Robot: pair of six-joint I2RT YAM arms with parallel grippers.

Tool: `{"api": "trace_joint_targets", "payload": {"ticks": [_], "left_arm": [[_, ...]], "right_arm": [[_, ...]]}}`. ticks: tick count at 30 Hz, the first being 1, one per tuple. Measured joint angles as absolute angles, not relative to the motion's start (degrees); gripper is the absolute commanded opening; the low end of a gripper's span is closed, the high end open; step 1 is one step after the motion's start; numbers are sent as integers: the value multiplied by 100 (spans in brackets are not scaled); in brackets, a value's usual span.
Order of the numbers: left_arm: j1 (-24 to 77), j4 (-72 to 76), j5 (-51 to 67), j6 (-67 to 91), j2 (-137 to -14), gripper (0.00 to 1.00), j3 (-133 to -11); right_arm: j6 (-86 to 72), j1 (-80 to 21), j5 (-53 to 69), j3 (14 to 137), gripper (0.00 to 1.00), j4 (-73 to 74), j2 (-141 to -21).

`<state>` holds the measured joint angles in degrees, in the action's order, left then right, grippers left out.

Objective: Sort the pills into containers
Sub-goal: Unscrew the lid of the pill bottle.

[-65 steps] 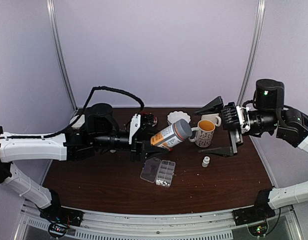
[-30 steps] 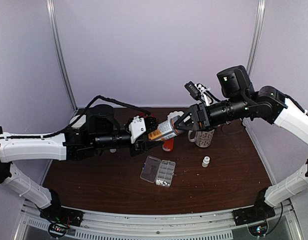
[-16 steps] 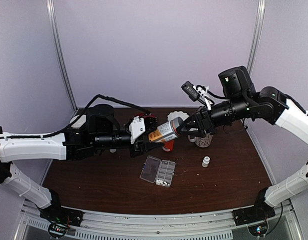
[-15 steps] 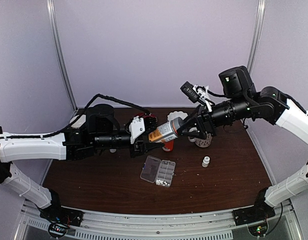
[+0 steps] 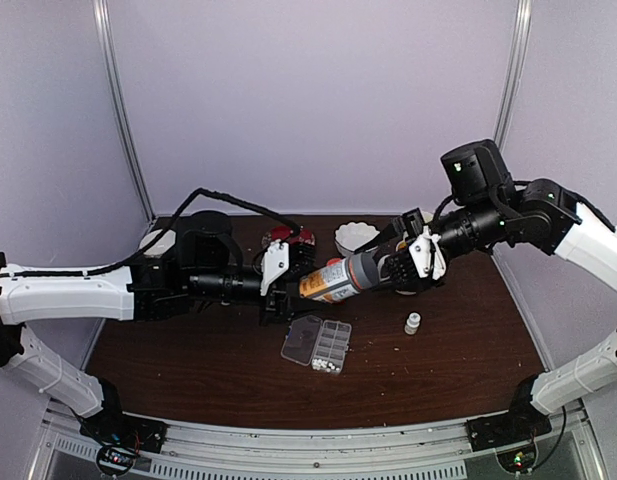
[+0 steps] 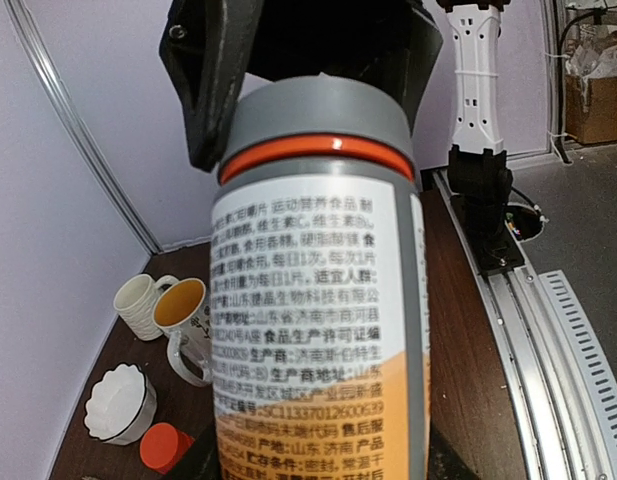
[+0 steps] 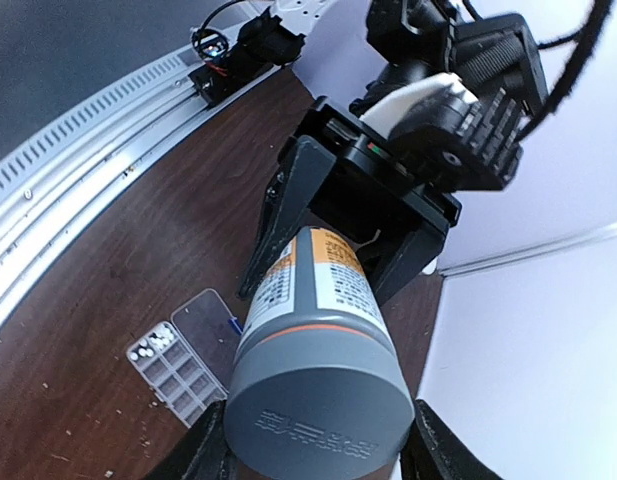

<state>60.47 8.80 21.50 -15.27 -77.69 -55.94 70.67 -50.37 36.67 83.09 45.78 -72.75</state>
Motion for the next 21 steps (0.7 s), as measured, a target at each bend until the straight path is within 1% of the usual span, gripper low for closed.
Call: {"api": "trace_joint_targets", "payload": {"ticks": [2,3,4,5,6,10,14,17,19,21], "left_arm": [[6049,847,2196,-1522,-7811,8,-5594],[6049,843,2206,-1522,-7837,8,-5594],[6049,843,2217,-1522,-7859,8,-5594],[6051,849,2233,-1522,-7881,8,-5594],[6064,860,2244,-1525,-7889,8,-5594],[6097,1061,2241,-1466,-7898,8,-5594],[6090,1155,2209,-1461,-7898,7,-5594],[6090,1205,2193,-1461,-7898,7,-5594],[6090,1208,2185,-1463,-7898,7,-5594],[6090,1210,2167,-1463,-7898,7,-5594]], "right_arm": [[7767,-5041,3656,8047,19,4381,-7137],[7975,-5043,3645,7911,27,4263,-7057],[8130,-5048,3616,7741,46,4110,-6952],[8254,-5052,3594,7568,93,3946,-6836],[8287,-5059,3592,7422,99,3811,-6731],[7887,-5076,3640,6969,100,3242,-6377],[6967,-5076,3778,6810,100,2998,-6014],[5732,-5076,3837,6525,100,2576,-5601],[4388,-5076,3688,6259,100,2095,-5321],[3055,-5076,3291,6182,100,1855,-5166]]}}
